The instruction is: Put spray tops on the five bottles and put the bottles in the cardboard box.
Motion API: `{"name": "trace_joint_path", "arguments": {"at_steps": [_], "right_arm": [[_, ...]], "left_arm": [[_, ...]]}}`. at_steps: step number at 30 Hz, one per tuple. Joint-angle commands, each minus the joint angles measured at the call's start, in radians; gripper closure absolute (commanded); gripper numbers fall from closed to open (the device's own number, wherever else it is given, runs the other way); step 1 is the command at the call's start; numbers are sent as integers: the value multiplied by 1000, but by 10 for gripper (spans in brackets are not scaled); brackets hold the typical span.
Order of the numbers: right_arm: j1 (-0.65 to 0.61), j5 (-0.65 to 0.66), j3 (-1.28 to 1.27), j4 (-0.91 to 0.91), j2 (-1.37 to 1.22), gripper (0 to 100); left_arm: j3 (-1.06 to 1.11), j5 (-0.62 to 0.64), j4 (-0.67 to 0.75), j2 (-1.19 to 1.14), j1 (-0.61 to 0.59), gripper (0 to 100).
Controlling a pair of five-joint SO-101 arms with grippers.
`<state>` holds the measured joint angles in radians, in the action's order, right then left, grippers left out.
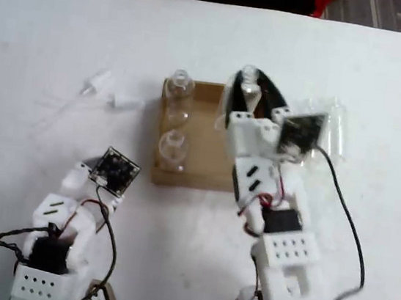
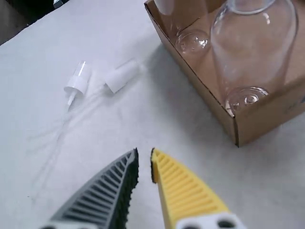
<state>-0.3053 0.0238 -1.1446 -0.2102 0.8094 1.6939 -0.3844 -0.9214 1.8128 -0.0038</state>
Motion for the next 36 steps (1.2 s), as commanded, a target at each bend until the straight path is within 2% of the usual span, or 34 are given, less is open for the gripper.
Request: {"name": "trace_joint_path", "arguments": {"at_steps": [1, 3, 10, 16, 19, 30, 36], "right_arm": [[-59, 129, 54, -154, -168, 982], [-85, 166, 34, -228, -236, 982], [-102, 106, -78, -504, -344, 982], [-99, 64, -74, -526, -473, 982], [-99, 37, -80, -615, -536, 982], [-99, 46, -81, -839, -722, 982], [-99, 46, -80, -854, -757, 982]], "left_arm": [[-2, -14, -6, 13, 5, 946], [-2, -14, -6, 13, 5, 946], [-2, -15, -6, 13, 5, 944], [-2, -15, -6, 13, 8, 943], [-2, -15, -6, 13, 8, 943], [-2, -15, -6, 13, 7, 943], [-2, -15, -6, 13, 7, 943]]}}
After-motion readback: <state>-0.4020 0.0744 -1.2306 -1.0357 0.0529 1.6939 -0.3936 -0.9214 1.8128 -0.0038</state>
